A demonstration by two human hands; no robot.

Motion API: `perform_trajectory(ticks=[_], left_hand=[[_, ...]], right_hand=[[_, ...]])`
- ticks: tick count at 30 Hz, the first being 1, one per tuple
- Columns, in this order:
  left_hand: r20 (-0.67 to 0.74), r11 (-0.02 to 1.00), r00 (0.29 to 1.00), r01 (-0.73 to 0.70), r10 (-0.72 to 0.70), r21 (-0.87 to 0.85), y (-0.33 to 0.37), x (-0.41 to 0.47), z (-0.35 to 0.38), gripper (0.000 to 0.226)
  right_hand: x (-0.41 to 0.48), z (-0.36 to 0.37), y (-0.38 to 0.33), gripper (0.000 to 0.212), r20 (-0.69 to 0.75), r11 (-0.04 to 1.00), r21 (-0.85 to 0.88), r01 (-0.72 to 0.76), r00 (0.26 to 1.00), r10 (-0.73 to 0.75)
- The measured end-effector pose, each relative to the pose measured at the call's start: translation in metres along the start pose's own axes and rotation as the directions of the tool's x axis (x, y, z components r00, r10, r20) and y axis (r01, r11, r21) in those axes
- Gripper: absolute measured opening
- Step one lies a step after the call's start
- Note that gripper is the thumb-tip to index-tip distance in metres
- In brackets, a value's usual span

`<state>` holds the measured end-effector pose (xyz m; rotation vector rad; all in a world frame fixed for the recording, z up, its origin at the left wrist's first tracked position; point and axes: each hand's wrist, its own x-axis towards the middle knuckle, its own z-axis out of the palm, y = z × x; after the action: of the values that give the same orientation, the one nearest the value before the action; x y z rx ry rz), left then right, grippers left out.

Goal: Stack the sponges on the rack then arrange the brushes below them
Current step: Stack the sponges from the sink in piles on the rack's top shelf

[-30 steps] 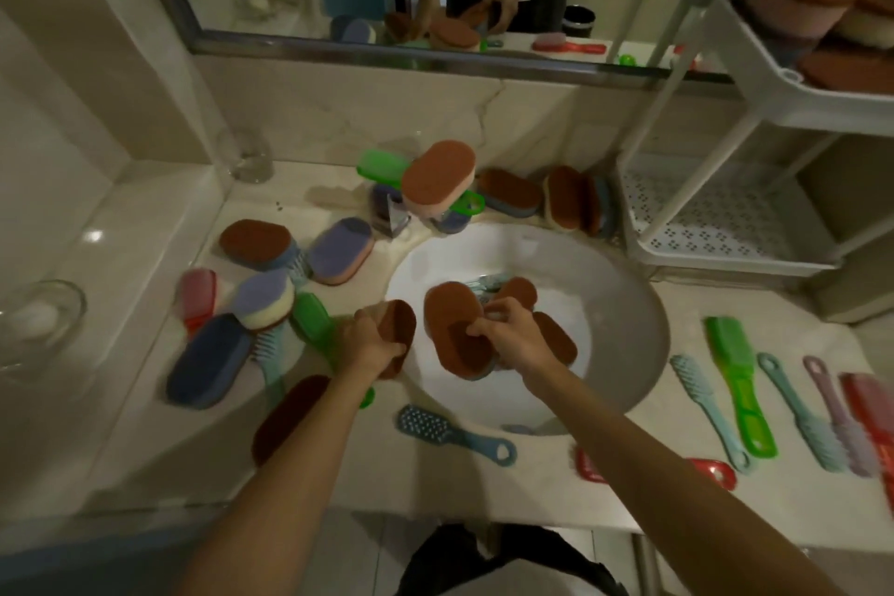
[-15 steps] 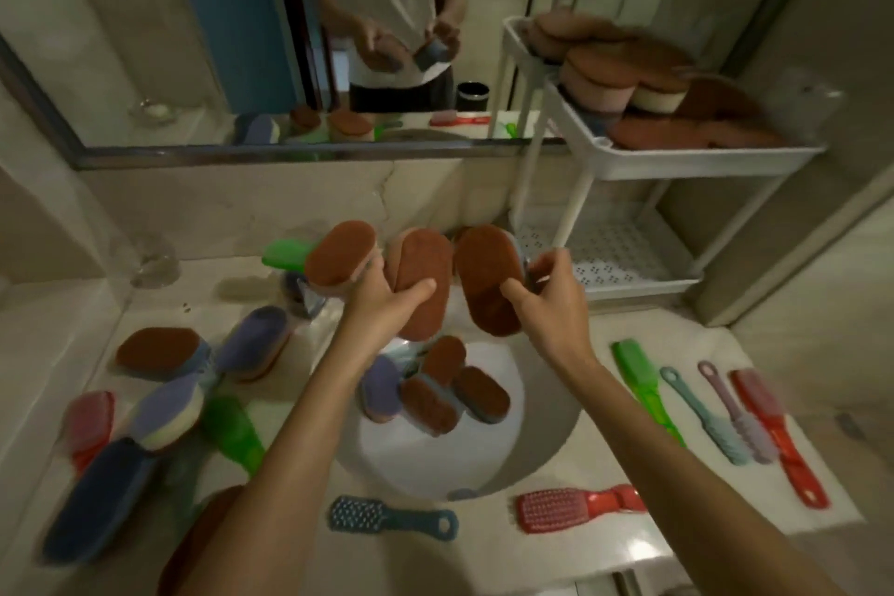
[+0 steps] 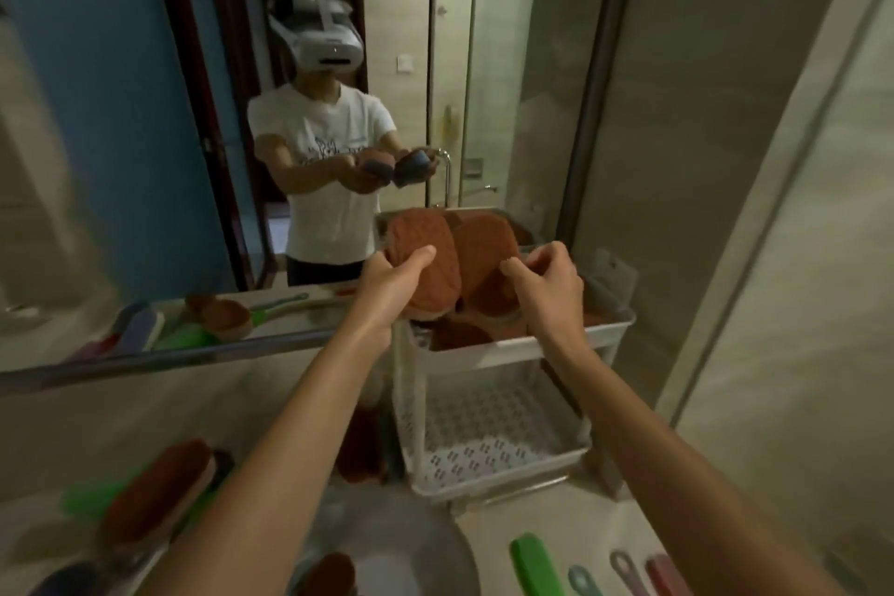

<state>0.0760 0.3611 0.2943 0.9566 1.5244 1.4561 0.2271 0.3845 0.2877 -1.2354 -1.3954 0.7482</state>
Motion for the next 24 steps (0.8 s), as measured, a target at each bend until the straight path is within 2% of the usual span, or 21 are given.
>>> perform_trajectory(ticks=[2,5,8,12,15,19,24], left_hand=[[0.003,0.999,0.999,0.037,-0.037,-0.005,0.009,0.022,0.021,0.057],[0.037,0.976,0.990,0.140,-0.136,-0.166,0.024,0.052,0.048,0.056],[0.127,0.907,0.965,0.258,-0.228,-0.334,0.028,0.074,0.072,0.045],[0.193,0.836,0.939,0.341,-0.284,-0.430,0.015,0.096,0.085,0.041],[0.190,0.795,0.935,0.355,-0.300,-0.491,0.005,0.106,0.083,0.038],[0.200,0.800,0.934,0.356,-0.296,-0.482,0.003,0.105,0.084,0.037],[0.191,0.816,0.933,0.360,-0.306,-0.451,0.002,0.109,0.085,0.037]], right_hand=[[0.038,-0.014,0.006,0.015,0.016,0.995,0.066,-0.069,0.998,0.068],[0.093,-0.029,0.021,0.016,0.097,0.978,0.098,-0.183,0.980,0.174],[0.131,-0.028,0.041,0.017,0.119,0.968,0.028,-0.248,0.963,0.243],[0.157,-0.013,0.061,0.005,0.157,0.961,-0.074,-0.265,0.949,0.274],[0.166,-0.001,0.070,0.008,0.209,0.960,-0.171,-0.220,0.945,0.253],[0.165,0.009,0.085,0.036,0.272,0.918,-0.391,-0.057,0.946,0.174],[0.158,0.010,0.092,0.039,0.272,0.825,-0.551,0.128,0.962,0.032]])
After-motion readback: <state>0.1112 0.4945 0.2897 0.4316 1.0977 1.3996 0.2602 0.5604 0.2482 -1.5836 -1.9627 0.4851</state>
